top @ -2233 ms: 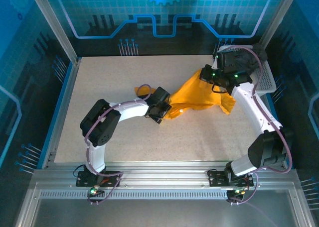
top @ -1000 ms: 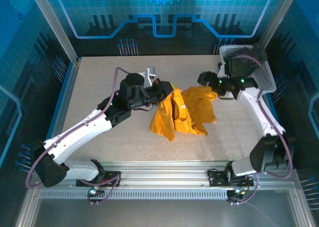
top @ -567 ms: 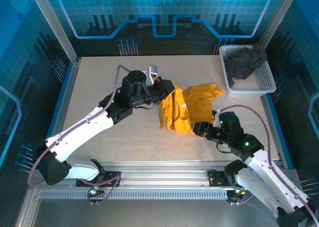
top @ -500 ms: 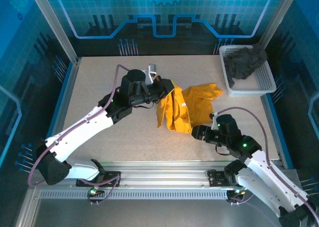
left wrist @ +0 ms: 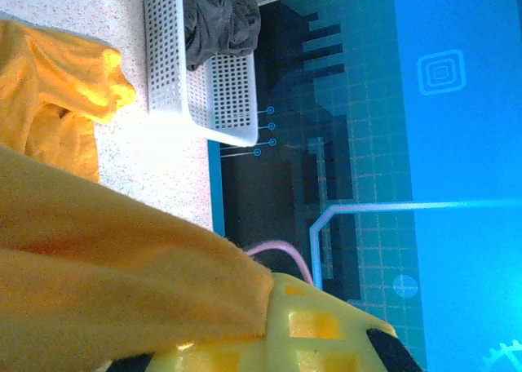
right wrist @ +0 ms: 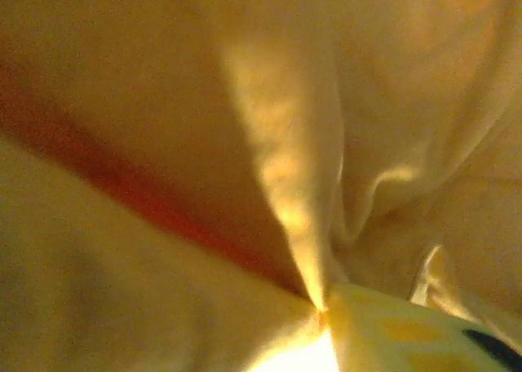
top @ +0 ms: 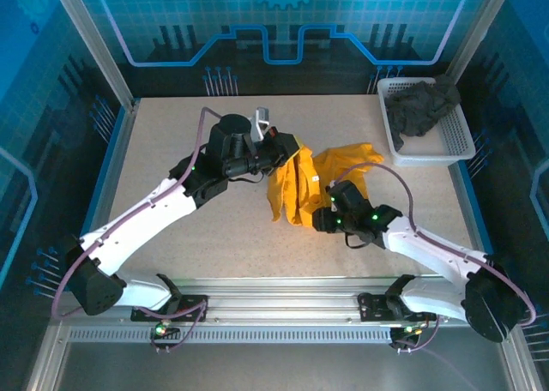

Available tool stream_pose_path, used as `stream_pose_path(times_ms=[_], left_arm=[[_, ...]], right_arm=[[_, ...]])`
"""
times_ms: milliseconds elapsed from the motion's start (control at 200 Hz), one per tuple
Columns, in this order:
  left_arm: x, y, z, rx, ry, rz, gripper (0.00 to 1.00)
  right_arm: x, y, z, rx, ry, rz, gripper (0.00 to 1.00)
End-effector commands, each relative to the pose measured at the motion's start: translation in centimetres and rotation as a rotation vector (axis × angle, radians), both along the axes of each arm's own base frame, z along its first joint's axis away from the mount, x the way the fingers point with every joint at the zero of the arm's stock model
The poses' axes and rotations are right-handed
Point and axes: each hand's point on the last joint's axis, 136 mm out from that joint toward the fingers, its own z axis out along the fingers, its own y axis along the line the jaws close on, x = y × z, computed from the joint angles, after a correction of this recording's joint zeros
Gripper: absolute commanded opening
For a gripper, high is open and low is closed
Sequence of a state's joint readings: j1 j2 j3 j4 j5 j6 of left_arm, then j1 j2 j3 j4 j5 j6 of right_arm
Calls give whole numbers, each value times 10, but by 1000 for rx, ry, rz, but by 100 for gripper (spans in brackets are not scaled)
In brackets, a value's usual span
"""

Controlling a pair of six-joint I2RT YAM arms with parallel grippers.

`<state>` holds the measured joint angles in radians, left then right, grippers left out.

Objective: Fold and stack the t-shirts

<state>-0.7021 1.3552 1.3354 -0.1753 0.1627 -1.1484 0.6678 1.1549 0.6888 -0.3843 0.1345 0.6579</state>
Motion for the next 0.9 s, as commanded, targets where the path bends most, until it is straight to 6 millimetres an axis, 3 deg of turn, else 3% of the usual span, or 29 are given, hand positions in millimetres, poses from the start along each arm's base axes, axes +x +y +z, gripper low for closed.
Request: stream_pose_path(times_ms=[0,55,135,155,305,405,540,650,715,800,895], left_arm=[[-2,1,33,-37,-76,-23,0],[-3,1,39,-47,-85,-27,0],[-6,0,48,-67,-98,-40,0],[-7,-1,50,-74,-99,-43,0],[-23,-16,61,-125,-110,-115,0],[-41,-36,66,-155,-114,-189,0],[-70,-66,72,-199,-121,-287,0],[-87,-81,82,-249,-129,-334,0],[-90,-80,84,-264,-124,-328,0],[-89,-69,83,-267,-125,-284,0],[-78,-43,61,-226,-67,-166,0]], right_arm=[[29,-27,38,-73,-116,-146,14],[33,-44,60,-78,-155,-214,0],[35,-69,96,-51,-228,-298,0],[39,-73,118,-22,-270,-319,0],[46,-120,206,38,-411,-420,0],[62,-137,259,75,-498,-434,0],[101,-140,326,144,-612,-406,0],[145,-118,372,232,-685,-297,0],[175,-92,379,282,-660,-202,0],[212,-48,368,302,-618,-82,0],[244,13,339,338,-540,46,0]])
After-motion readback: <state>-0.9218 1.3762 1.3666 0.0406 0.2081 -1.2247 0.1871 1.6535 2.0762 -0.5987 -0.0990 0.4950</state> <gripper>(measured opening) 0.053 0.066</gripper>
